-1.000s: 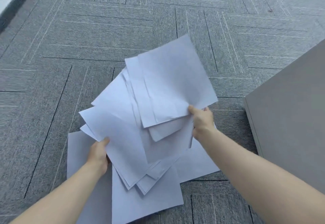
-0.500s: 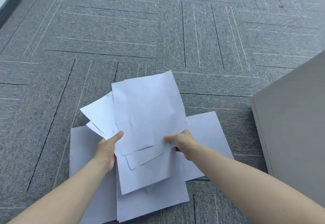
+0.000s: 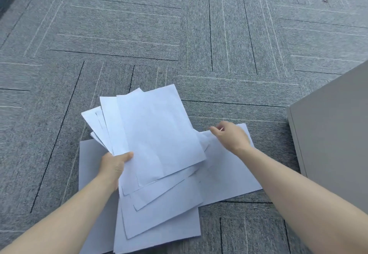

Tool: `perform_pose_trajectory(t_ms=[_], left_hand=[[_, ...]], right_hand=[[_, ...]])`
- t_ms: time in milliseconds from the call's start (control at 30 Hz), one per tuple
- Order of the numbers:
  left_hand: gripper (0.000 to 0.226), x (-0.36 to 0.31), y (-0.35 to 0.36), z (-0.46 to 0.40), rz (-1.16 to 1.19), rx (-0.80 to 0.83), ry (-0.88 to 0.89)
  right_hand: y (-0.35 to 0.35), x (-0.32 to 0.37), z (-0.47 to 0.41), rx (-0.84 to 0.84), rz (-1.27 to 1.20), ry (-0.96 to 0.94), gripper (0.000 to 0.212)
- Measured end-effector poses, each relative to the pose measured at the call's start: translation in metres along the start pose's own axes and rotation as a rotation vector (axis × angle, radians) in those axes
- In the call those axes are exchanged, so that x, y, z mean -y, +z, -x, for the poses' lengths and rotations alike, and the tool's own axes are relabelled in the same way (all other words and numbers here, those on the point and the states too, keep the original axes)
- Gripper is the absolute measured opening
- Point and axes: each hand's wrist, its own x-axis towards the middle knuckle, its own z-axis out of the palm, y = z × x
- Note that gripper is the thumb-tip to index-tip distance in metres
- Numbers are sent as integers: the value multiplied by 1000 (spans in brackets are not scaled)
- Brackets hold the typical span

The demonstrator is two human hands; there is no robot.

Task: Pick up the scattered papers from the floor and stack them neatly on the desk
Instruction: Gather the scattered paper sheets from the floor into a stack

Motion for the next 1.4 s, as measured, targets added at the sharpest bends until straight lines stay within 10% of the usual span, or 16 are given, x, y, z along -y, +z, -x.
perform_pose_trajectory(t_ms=[500, 667, 933, 1133, 1233, 1400], left_hand=[[38, -13, -60, 1, 168, -27, 2], [42, -18, -70, 7, 230, 100, -32], [35, -34, -100, 22, 421, 277, -119], [43, -39, -124, 26, 553, 270, -83], [76, -40, -138, 22, 616, 276, -79], [65, -29, -158, 26, 681, 337, -84]], right_hand=[[11, 20, -19, 84, 805, -450, 58], [13, 25, -10, 162, 571, -455, 8], [-25, 68, -6, 377, -168, -194, 26], [-32, 124, -12, 313, -314, -213, 3], [-26, 145, -17, 305, -446, -202, 7], [25, 156, -4, 366, -444, -170, 22]])
